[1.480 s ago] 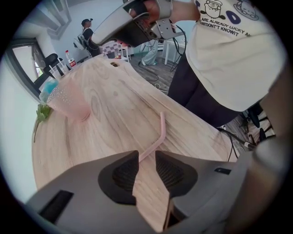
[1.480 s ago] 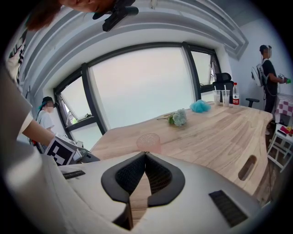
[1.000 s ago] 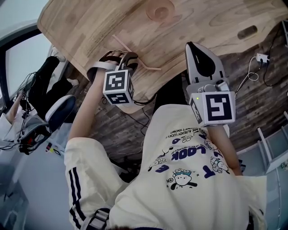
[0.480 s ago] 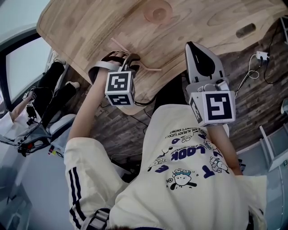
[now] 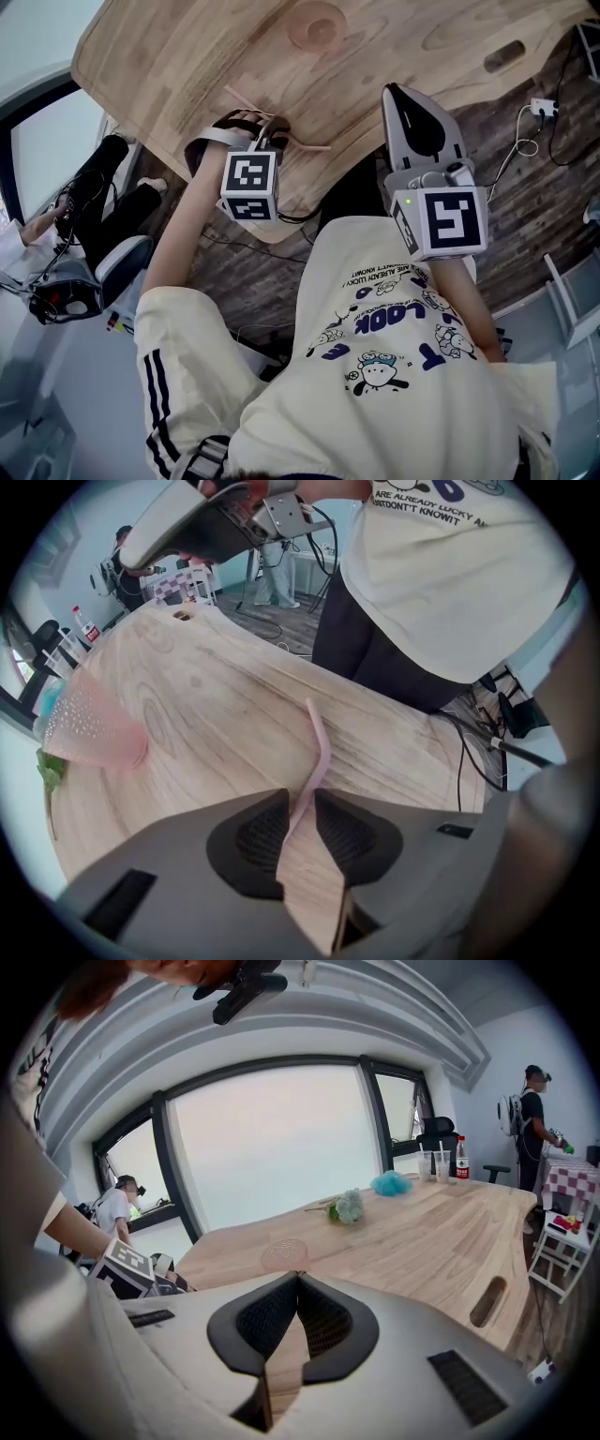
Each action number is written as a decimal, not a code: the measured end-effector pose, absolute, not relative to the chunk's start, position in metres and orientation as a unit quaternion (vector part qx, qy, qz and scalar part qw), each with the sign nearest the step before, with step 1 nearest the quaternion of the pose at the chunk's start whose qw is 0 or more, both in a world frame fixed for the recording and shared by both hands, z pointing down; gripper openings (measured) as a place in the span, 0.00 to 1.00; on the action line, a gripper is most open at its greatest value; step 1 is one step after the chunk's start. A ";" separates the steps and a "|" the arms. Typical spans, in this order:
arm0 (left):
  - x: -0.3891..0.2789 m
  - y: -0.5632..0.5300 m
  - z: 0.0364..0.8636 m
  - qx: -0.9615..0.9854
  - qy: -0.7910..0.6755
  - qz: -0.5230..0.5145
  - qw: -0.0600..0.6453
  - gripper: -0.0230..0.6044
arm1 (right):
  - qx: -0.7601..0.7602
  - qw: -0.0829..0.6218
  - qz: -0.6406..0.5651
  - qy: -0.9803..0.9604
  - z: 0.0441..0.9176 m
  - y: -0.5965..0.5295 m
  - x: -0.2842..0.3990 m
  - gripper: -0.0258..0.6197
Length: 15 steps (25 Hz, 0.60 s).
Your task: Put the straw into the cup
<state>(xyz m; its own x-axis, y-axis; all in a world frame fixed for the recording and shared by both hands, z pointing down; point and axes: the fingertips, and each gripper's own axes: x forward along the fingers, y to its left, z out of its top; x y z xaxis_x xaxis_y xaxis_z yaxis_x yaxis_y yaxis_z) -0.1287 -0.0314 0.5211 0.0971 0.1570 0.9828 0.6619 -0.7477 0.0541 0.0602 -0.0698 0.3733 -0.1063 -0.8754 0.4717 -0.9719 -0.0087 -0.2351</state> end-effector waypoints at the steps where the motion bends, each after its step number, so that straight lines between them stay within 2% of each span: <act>1: -0.130 -0.031 0.522 -0.709 -0.291 -0.608 0.208 0.23 | 0.662 0.093 0.258 -0.697 0.373 -0.070 0.061 0.04; 15: -0.120 -0.047 0.519 -0.738 -0.272 -0.599 0.153 0.18 | 0.668 0.092 0.265 -0.690 0.374 -0.082 0.071 0.04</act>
<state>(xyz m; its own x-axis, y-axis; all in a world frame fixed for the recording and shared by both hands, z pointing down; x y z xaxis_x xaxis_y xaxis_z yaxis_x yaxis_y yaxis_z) -0.1200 -0.0465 0.5193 0.1346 0.2187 0.9665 0.5848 -0.8049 0.1007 0.0710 -0.0818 0.3744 -0.0913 -0.8724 0.4801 -0.9695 -0.0324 -0.2431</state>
